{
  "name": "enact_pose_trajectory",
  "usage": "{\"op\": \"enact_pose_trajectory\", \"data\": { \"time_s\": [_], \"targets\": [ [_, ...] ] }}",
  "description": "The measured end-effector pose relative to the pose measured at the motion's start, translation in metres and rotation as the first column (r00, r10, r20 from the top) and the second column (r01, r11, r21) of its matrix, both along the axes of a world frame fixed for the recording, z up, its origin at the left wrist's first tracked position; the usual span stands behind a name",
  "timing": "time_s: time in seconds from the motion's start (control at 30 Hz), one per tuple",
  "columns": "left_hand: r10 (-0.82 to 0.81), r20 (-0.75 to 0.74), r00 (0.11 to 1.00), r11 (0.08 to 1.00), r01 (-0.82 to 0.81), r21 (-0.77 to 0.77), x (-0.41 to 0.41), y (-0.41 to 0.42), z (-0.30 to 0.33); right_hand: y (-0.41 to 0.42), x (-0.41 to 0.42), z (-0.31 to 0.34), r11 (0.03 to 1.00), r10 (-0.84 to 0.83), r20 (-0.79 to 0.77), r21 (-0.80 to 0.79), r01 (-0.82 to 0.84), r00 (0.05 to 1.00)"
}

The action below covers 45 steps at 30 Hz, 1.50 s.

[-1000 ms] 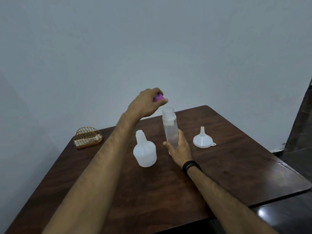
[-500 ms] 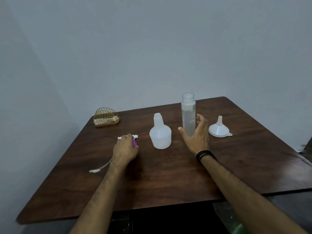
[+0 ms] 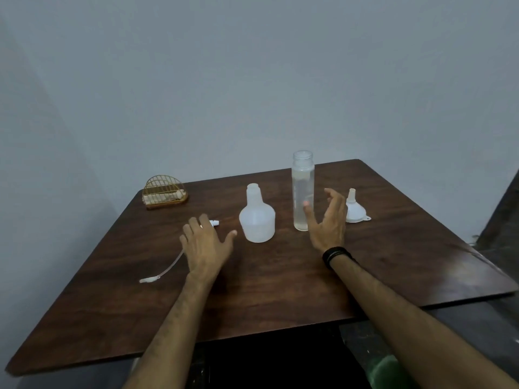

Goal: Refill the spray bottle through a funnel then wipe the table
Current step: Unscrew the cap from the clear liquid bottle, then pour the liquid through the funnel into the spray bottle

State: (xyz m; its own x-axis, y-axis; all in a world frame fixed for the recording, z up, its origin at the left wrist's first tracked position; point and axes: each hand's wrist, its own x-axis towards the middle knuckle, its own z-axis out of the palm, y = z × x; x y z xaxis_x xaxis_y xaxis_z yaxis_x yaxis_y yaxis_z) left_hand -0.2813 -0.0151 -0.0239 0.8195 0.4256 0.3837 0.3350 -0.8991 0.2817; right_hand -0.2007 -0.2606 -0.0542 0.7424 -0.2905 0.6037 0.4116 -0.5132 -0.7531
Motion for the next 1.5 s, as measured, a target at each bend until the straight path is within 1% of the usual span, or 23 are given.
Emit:
{"op": "enact_pose_trajectory", "data": {
  "time_s": [0.1, 0.17, 0.23, 0.3, 0.4, 0.47, 0.53, 0.6, 0.67, 0.73, 0.77, 0.83, 0.9, 1.0, 1.07, 1.1, 1.17, 1.3, 1.33, 1.4, 1.43, 1.47, 1.5],
  "targets": [
    [-0.163, 0.118, 0.980, 0.967, 0.183, -0.179, 0.010, -0.014, 0.006, -0.020, 0.008, 0.002, 0.966, -0.248, 0.088, -0.057, 0.254, 0.965],
    [-0.247, 0.143, 0.958, 0.912, 0.280, -0.300, 0.017, -0.023, 0.009, -0.040, 0.016, 0.003, 0.931, -0.327, 0.019, -0.167, 0.325, 0.945],
    [-0.281, 0.158, 0.947, 0.865, 0.321, -0.385, 0.027, -0.031, 0.010, -0.061, 0.027, 0.005, 0.930, -0.277, -0.098, -0.278, 0.241, 0.956],
    [-0.273, 0.177, 0.946, 0.830, 0.324, -0.453, 0.036, -0.036, 0.012, -0.078, 0.040, 0.009, 0.942, -0.153, -0.212, -0.327, 0.078, 0.965],
    [-0.291, 0.241, 0.926, 0.776, 0.376, -0.507, 0.045, -0.044, 0.015, -0.096, 0.054, 0.019, 0.902, -0.018, -0.385, -0.405, -0.151, 0.923],
    [-0.314, 0.259, 0.913, 0.764, 0.405, -0.502, 0.050, -0.049, 0.015, -0.103, 0.056, 0.024, 0.869, 0.002, -0.439, -0.443, -0.218, 0.899],
    [-0.309, 0.248, 0.918, 0.774, 0.394, -0.496, 0.053, -0.053, 0.012, -0.105, 0.054, 0.025, 0.868, 0.007, -0.414, -0.450, -0.211, 0.910],
    [-0.215, 0.291, 0.932, 0.803, 0.338, -0.490, 0.052, -0.054, 0.008, -0.104, 0.046, 0.026, 0.902, 0.016, -0.389, -0.393, -0.181, 0.921],
    [-0.093, 0.406, 0.909, 0.835, 0.293, -0.465, 0.047, -0.056, 0.008, -0.105, 0.036, 0.026, 0.948, 0.057, -0.348, -0.276, -0.161, 0.936],
    [-0.057, 0.511, 0.858, 0.865, 0.298, -0.403, 0.041, -0.059, 0.010, -0.106, 0.022, 0.027, 0.978, 0.156, -0.333, -0.077, -0.192, 0.930],
    [-0.064, 0.543, 0.837, 0.883, 0.301, -0.359, 0.037, -0.061, 0.011, -0.106, 0.015, 0.027, 0.969, 0.248, -0.341, 0.079, -0.235, 0.907],
    [-0.095, 0.591, 0.801, 0.911, 0.310, -0.273, 0.028, -0.068, 0.009, -0.104, -0.002, 0.027, 0.852, 0.460, -0.308, 0.416, -0.316, 0.833],
    [-0.172, 0.621, 0.765, 0.919, 0.353, -0.179, 0.016, -0.076, 0.004, -0.095, -0.017, 0.026, 0.696, 0.600, -0.230, 0.623, -0.358, 0.766],
    [-0.396, 0.598, 0.696, 0.865, 0.502, -0.011, 0.001, -0.090, -0.002, -0.071, -0.035, 0.025, 0.481, 0.730, -0.116, 0.787, -0.386, 0.674],
    [-0.517, 0.568, 0.640, 0.782, 0.623, 0.009, -0.008, -0.099, -0.002, -0.053, -0.041, 0.028, 0.387, 0.777, -0.061, 0.831, -0.399, 0.626],
    [-0.544, 0.570, 0.616, 0.745, 0.667, -0.008, -0.013, -0.102, -0.002, -0.044, -0.044, 0.030, 0.359, 0.790, -0.047, 0.843, -0.399, 0.612],
    [-0.522, 0.605, 0.602, 0.710, 0.699, -0.083, -0.023, -0.107, -0.003, -0.028, -0.046, 0.034, 0.310, 0.794, -0.019, 0.872, -0.378, 0.608],
    [-0.369, 0.609, 0.703, 0.652, 0.662, -0.369, -0.031, -0.102, -0.008, -0.001, -0.046, 0.044, 0.153, 0.792, 0.086, 0.931, -0.333, 0.605],
    [-0.339, 0.590, 0.733, 0.609, 0.649, -0.456, -0.031, -0.099, -0.006, 0.006, -0.047, 0.047, 0.126, 0.801, 0.098, 0.937, -0.327, 0.591],
    [-0.286, 0.574, 0.767, 0.472, 0.634, -0.613, -0.029, -0.096, 0.005, 0.021, -0.049, 0.050, 0.090, 0.832, 0.104, 0.944, -0.317, 0.546],
    [-0.263, 0.584, 0.768, 0.406, 0.637, -0.655, -0.026, -0.094, 0.011, 0.029, -0.051, 0.051, 0.082, 0.846, 0.105, 0.943, -0.322, 0.523],
    [-0.237, 0.602, 0.763, 0.369, 0.643, -0.671, -0.022, -0.093, 0.016, 0.036, -0.052, 0.052, 0.091, 0.854, 0.100, 0.937, -0.337, 0.511],
    [-0.210, 0.612, 0.762, 0.360, 0.642, -0.676, -0.018, -0.090, 0.021, 0.043, -0.053, 0.052, 0.120, 0.855, 0.087, 0.926, -0.357, 0.511]
  ]
}}
